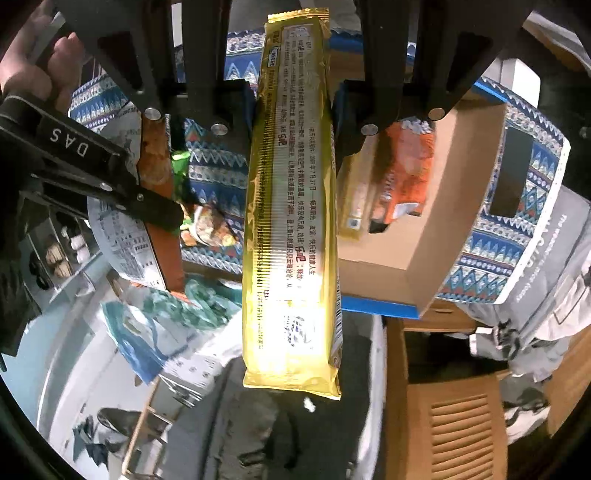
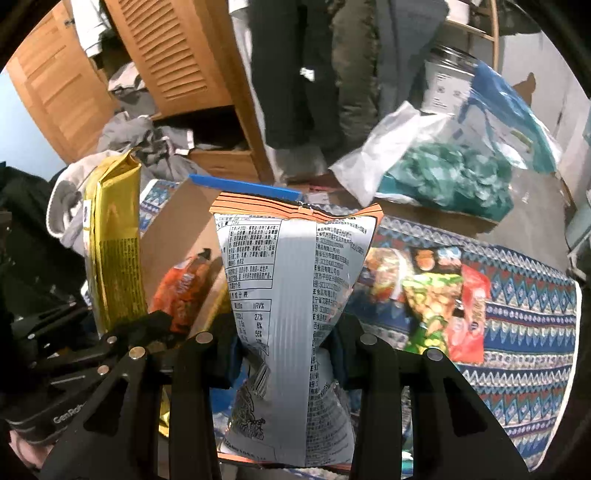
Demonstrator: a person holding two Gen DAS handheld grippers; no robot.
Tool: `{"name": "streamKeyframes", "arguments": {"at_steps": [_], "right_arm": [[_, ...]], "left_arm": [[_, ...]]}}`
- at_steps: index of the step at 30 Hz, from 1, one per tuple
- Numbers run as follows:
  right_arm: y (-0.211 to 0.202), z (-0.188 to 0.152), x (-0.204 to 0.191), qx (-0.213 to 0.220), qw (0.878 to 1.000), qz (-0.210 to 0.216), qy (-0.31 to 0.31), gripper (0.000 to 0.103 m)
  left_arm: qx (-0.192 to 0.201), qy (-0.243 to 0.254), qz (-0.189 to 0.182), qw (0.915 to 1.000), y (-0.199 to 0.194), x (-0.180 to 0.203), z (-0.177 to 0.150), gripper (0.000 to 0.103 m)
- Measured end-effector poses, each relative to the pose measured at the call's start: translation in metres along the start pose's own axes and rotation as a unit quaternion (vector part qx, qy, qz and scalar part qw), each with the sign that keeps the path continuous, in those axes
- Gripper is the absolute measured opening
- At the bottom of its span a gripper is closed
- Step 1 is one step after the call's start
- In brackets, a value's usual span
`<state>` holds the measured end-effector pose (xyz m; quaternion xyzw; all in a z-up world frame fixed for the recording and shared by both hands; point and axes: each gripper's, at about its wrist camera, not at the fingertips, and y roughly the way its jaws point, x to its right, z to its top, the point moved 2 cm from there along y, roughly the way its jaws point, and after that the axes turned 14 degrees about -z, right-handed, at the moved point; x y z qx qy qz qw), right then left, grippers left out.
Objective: Organize snacks
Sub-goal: 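Lift the gold bar and white-silver bag and carry them over the box, then lower both snacks into the box and open both grippers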
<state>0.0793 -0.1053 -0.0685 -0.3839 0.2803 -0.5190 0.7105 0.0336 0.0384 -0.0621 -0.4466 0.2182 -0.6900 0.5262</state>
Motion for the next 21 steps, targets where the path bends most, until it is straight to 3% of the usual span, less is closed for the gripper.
{"name": "streamKeyframes", "arguments": {"at_steps": [21], "right_arm": [[0.040,0.027,-0.094,-0.030,0.999,0.031,-0.026,0.037]], "left_arm": [[0.016,-0.041,0.039,0.9983,0.004,-0.084,0.019,0.032]]}}
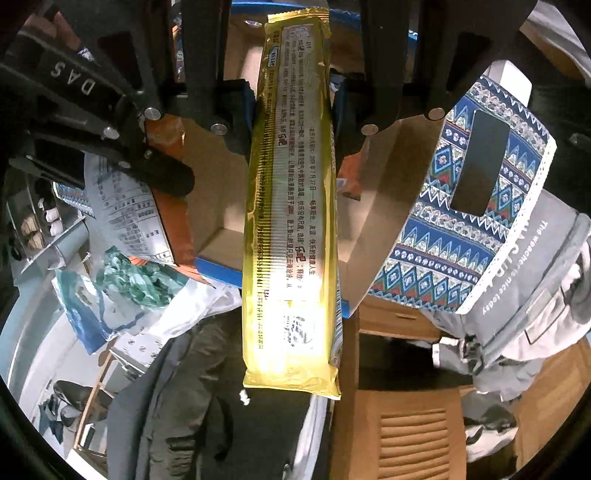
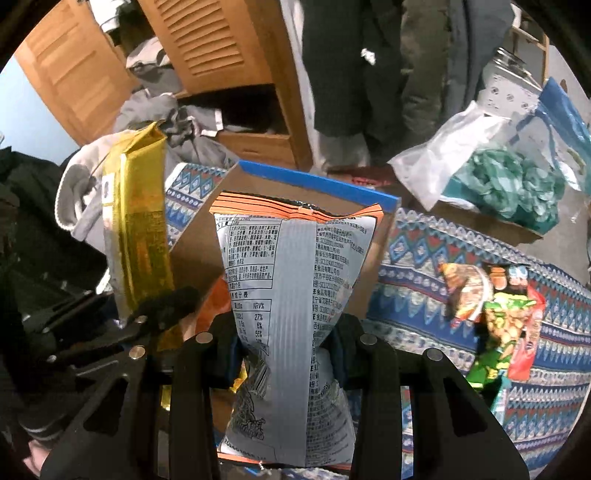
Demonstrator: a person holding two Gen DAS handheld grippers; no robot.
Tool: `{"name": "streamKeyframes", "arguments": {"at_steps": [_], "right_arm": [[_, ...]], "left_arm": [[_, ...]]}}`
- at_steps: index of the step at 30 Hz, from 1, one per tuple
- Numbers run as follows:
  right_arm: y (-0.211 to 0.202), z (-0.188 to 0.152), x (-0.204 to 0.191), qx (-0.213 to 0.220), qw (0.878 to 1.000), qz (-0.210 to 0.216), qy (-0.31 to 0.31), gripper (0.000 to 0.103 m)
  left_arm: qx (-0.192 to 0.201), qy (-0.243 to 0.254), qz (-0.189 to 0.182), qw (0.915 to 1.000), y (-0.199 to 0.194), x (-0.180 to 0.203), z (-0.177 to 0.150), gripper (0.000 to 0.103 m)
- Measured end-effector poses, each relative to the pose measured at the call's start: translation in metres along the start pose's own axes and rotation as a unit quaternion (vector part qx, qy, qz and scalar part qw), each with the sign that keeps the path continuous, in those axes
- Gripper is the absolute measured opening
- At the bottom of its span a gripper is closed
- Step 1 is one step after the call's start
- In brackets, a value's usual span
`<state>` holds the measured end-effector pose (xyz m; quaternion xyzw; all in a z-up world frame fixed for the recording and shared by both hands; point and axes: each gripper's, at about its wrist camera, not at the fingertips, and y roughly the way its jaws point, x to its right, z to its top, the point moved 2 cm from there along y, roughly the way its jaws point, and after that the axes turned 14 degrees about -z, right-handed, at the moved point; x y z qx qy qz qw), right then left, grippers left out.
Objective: Organize snacks
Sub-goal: 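Lower both snacks into the box and open both grippers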
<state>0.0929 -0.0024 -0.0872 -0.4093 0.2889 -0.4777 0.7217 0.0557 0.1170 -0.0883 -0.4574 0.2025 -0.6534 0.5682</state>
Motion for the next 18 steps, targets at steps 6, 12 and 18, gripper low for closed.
{"name": "streamKeyframes", "arguments": {"at_steps": [6,12,18], "right_arm": [[0.017,0.003,-0.014,-0.015,1.000,0.006,0.000,0.037],[0.032,0.003,-0.025,-0.029,1.000,0.007,-0.007,0.037],[0.042,0.001,-0.028,-0.041,0.999,0.005,-0.005,0.040]], "left_arm": [[-0.007,-0.015,0.010,0.9998,0.006,-0.019,-0.001,0.032],[-0.015,-0.027,0.018,0.9994,0.011,-0.032,-0.002,0.033],[-0.002,-0.019,0.034,0.9993,0.007,-0.033,-0.001,0.037]]}}
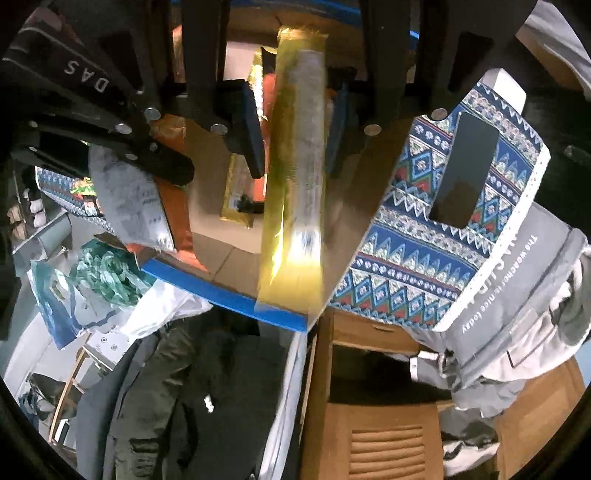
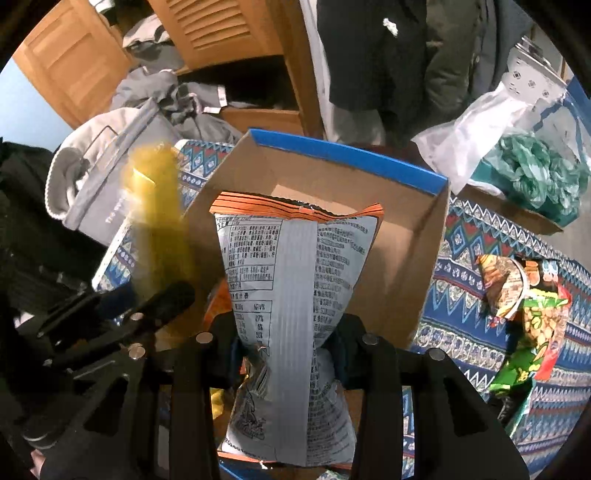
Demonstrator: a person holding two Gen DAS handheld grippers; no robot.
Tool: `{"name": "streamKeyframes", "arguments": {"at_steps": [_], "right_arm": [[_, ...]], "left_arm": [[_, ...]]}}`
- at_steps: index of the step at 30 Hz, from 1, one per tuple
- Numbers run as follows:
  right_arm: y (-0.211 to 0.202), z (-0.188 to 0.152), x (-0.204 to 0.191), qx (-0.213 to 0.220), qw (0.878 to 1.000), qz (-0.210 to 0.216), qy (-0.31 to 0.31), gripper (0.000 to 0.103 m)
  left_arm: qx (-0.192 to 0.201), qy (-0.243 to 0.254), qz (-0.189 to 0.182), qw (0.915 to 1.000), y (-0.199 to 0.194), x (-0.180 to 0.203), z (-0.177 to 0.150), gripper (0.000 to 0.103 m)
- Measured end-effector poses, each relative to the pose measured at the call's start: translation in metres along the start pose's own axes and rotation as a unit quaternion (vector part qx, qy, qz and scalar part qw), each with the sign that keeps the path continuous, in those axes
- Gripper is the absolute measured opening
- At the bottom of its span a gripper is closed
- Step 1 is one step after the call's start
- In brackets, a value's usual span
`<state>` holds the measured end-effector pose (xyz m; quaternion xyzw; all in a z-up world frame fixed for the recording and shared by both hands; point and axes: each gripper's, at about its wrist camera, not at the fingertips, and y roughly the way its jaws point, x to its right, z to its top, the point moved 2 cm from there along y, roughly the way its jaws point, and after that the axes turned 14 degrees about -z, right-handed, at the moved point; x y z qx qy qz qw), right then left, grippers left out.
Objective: Organize snacks
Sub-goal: 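Lower both snacks into the box and open both grippers, then move both tools back over the snack pile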
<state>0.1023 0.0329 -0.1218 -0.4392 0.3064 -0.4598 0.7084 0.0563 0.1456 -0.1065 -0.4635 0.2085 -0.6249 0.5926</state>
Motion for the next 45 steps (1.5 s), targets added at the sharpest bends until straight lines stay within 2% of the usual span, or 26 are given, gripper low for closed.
{"name": "streamKeyframes", "arguments": {"at_steps": [3,8,19,21,27,33,43,45], "right_arm": [[0.003,0.000,0.002,-0.004,1.000,-0.004,0.004,0.048],[-0.002,0.000,0.012,0.004,1.000,-0.009,0.019,0.058],[-0.021,-0.003,0.022,0.022,0.999,-0.024,0.016,0.060],[-0.023,-0.004,0.024,0.024,0.999,-0.030,0.013,0.064],[-0.029,-0.010,0.036,0.029,0.999,-0.042,0.014,0.065],[-0.034,-0.019,0.056,0.028,0.998,-0.052,0.022,0.069],[-0.042,-0.041,0.095,0.023,0.997,-0.069,0.033,0.070],[-0.045,-0.047,0.105,0.022,0.996,-0.073,0.037,0.071]], "left_arm": [[0.004,0.005,0.009,0.9999,-0.002,0.000,0.001,0.040],[0.002,-0.007,-0.005,1.0000,-0.006,-0.003,0.000,0.043],[0.004,0.004,-0.015,0.9999,-0.012,0.011,-0.004,0.048],[0.003,0.004,-0.018,0.9998,-0.013,0.014,-0.004,0.051],[0.001,0.013,-0.023,0.9996,-0.013,0.025,-0.007,0.053],[-0.007,0.032,-0.029,0.9990,-0.011,0.043,-0.013,0.055],[-0.027,0.060,-0.047,0.9967,-0.003,0.079,-0.024,0.057],[-0.031,0.065,-0.048,0.9963,-0.002,0.086,-0.027,0.060]]}}
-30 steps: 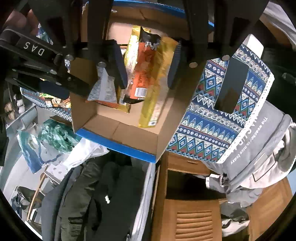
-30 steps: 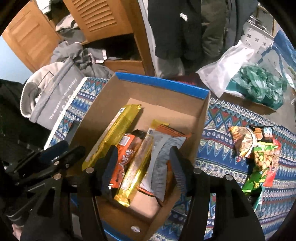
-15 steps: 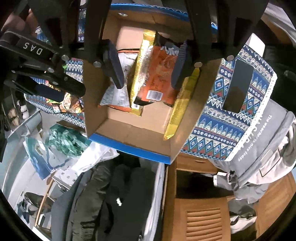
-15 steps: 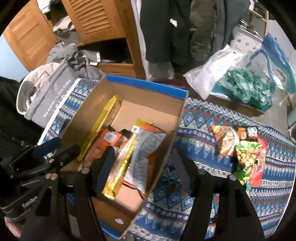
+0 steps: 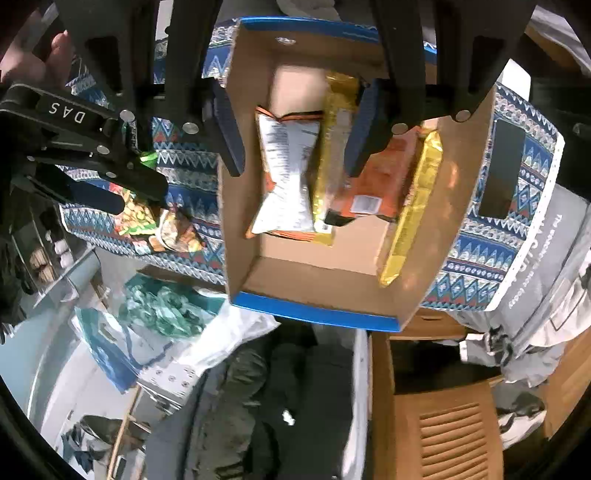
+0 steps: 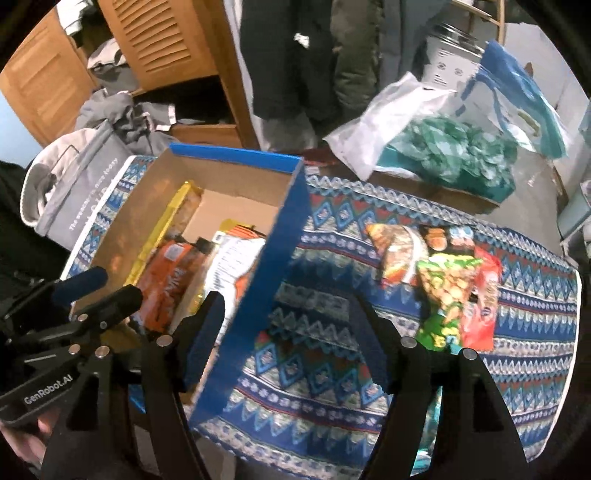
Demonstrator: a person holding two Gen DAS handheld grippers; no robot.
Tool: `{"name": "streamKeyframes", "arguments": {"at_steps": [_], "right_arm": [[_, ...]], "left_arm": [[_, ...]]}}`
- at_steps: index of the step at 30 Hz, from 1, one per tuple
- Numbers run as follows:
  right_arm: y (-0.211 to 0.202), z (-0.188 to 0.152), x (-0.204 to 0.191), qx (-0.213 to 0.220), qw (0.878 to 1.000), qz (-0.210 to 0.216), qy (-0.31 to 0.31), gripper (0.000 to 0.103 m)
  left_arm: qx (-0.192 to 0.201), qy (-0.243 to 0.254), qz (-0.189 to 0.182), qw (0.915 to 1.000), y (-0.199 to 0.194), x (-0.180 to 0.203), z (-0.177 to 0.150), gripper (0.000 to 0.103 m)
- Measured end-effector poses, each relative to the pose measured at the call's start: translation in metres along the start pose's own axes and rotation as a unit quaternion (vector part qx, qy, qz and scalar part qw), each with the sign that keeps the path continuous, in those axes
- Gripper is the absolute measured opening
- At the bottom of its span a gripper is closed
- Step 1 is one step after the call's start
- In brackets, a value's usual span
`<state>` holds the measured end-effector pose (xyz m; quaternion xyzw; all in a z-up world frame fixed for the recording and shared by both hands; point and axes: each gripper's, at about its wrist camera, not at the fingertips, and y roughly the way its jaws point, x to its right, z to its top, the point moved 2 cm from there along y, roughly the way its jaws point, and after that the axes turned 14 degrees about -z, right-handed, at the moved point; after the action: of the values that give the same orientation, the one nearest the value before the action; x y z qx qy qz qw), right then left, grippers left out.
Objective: Organize snacks
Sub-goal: 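Move both tools back over the snack pile, then grasp the teal-silver bag with the right gripper while the left grasps the black bag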
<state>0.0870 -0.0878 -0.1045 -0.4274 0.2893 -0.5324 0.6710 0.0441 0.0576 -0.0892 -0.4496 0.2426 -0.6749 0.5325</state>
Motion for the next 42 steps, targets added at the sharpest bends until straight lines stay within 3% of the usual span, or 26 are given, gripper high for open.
{"name": "streamKeyframes", "arguments": {"at_steps": [18,22,30,42], "right_arm": [[-0.006,-0.043,0.082,-0.011,0.999,-0.021,0.035,0.079],[-0.003,-0.053,0.101,-0.016,0.998,-0.028,0.046,0.079],[0.011,-0.077,0.143,-0.042,0.995,-0.035,0.080,0.080],[0.044,-0.106,0.172,-0.091,0.988,-0.021,0.119,0.080]], "left_arm": [[-0.031,0.052,0.000,0.9982,0.024,0.072,-0.013,0.080],[-0.047,0.065,0.011,0.9967,0.037,0.085,-0.020,0.080],[-0.085,0.073,-0.005,0.9937,0.062,0.113,-0.033,0.080],[-0.132,0.061,-0.020,0.9892,0.106,0.136,-0.049,0.080]]}}
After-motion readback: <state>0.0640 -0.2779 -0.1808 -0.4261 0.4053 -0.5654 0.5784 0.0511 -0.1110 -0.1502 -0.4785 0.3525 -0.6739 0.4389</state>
